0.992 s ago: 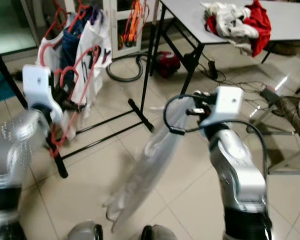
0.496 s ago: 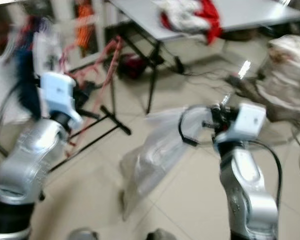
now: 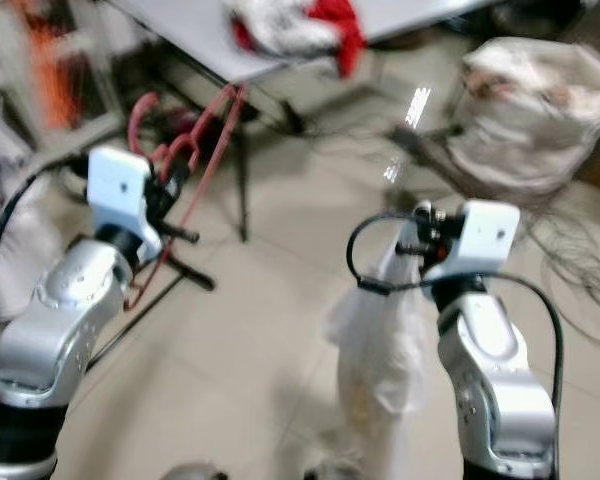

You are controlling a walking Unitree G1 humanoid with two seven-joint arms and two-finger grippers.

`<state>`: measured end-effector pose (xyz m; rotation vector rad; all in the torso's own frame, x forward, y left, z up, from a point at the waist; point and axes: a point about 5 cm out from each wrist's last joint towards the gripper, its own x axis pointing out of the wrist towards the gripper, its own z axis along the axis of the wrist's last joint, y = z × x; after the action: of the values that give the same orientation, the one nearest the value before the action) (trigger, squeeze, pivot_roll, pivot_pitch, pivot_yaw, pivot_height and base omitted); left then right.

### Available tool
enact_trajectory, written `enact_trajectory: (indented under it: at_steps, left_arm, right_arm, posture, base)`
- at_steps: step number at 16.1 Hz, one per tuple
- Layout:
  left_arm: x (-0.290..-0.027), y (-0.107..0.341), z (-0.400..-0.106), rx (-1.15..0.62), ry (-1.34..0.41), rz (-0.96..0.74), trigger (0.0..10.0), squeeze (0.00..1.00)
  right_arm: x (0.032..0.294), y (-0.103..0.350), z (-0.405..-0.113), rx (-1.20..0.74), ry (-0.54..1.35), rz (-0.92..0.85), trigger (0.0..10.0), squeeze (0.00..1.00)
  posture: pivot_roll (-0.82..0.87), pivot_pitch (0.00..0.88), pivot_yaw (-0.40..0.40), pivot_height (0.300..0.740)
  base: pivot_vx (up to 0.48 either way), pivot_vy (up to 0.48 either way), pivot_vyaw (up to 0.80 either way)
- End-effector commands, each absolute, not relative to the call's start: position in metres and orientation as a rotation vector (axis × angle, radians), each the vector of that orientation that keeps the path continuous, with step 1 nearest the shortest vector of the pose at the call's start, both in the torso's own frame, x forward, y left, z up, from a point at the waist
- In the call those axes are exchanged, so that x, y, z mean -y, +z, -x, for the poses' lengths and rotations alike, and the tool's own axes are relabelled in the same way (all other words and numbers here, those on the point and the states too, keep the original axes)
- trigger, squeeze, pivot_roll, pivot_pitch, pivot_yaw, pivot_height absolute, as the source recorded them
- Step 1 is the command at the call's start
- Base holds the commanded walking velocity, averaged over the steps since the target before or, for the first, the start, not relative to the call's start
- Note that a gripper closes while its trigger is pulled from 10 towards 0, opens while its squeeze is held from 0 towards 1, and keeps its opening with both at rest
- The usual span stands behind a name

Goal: Hang hanger

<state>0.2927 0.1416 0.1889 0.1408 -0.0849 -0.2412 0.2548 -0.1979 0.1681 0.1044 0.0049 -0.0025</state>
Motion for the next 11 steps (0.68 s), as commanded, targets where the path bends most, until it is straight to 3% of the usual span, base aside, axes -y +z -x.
enact_trajectory:
  at_steps: [1,6,11]
  left_arm:
    - [-0.144,0.184,-0.292,0.077,-0.225,-0.148,10.0,0.00]
    - [-0.143,0.184,-0.291,0.089,-0.237,-0.146,10.0,0.00]
    - [-0.141,0.185,-0.295,0.094,-0.223,-0.131,10.0,0.00]
  right_arm:
    - [0.215,0.170,-0.256,0.007,-0.073,-0.114,10.0,0.00]
    - [0.235,0.170,-0.254,0.012,-0.165,-0.122,10.0,0.00]
    - [0.229,0.171,-0.250,0.010,-0.103,-0.087,10.0,0.00]
  posture:
    - [-0.03,0.056,-0.054,0.740]
    - [-0.03,0.056,-0.034,0.740]
    - [-0.05,0.063,-0.018,0.740]
  base:
    - [0.469,0.000,-0.80]
    - [0.478,0.000,-0.80]
    - [0.480,0.000,0.00]
